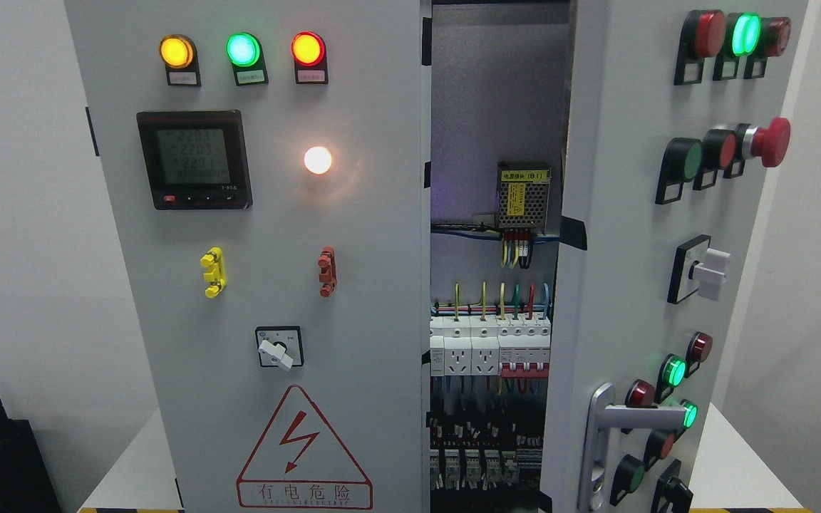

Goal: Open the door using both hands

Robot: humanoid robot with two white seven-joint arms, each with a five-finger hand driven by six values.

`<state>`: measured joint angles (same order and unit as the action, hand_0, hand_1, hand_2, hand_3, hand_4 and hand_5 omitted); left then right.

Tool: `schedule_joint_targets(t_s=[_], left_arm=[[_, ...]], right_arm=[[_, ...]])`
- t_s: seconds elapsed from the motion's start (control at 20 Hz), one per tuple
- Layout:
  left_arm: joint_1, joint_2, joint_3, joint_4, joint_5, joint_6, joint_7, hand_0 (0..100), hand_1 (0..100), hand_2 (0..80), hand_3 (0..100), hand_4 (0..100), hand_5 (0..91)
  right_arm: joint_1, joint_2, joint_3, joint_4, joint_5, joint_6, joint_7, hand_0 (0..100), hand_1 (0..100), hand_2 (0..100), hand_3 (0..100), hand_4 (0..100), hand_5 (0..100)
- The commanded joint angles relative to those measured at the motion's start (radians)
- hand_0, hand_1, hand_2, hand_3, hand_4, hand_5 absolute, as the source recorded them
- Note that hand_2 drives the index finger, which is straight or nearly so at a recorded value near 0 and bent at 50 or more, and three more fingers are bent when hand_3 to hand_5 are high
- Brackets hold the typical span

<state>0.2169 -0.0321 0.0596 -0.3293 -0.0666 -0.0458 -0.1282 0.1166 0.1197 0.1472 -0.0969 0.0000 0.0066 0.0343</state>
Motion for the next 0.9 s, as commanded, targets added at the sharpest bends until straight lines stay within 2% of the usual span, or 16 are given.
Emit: schedule_joint_targets(t_s=[0.0,0.25,0.4,0.55,0.6,0.85], left_arm=[[0.143,0.029,-0.052,-0.55,0.033,0.021,-0.001,0,0,0.0,0,4,0.0],[0.317,0.136,-0.116,-1.014,0.18,0.079,-0.004,0,0,0.0,0,4,0.0],[0.409,0.162,-0.118,-1.227,0.192,0.089,-0.021,0,0,0.0,0,4,0.0],[0.466,0.17,-0.118,-1.358,0.2,0.083,-0.04,0,0,0.0,0,4,0.0],[0.487,0.194,-0.119,-1.388,0.211,0.08,-0.042,0,0,0.0,0,4,0.0],[0.542,0.354,-0.116,-1.534,0.364,0.075,-0.041,0,0,0.0,0,4,0.0]], right_arm=[[0.0,0.0,0.0,-0.001,0.011,0.0,-0.001,0,0,0,0,0,0],[0.0,0.0,0.0,0.0,0.011,0.0,0.001,0,0,0,0,0,0],[0.0,0.0,0.0,0.0,0.011,0.001,-0.001,0,0,0,0,0,0],[0.0,0.0,0.0,0.0,0.012,0.001,-0.001,0,0,0,0,0,0],[0.0,0.0,0.0,0.0,0.011,0.001,0.001,0,0,0,0,0,0],[0.0,0.0,0.0,0.0,0.011,0.001,-0.001,0,0,0,0,0,0]])
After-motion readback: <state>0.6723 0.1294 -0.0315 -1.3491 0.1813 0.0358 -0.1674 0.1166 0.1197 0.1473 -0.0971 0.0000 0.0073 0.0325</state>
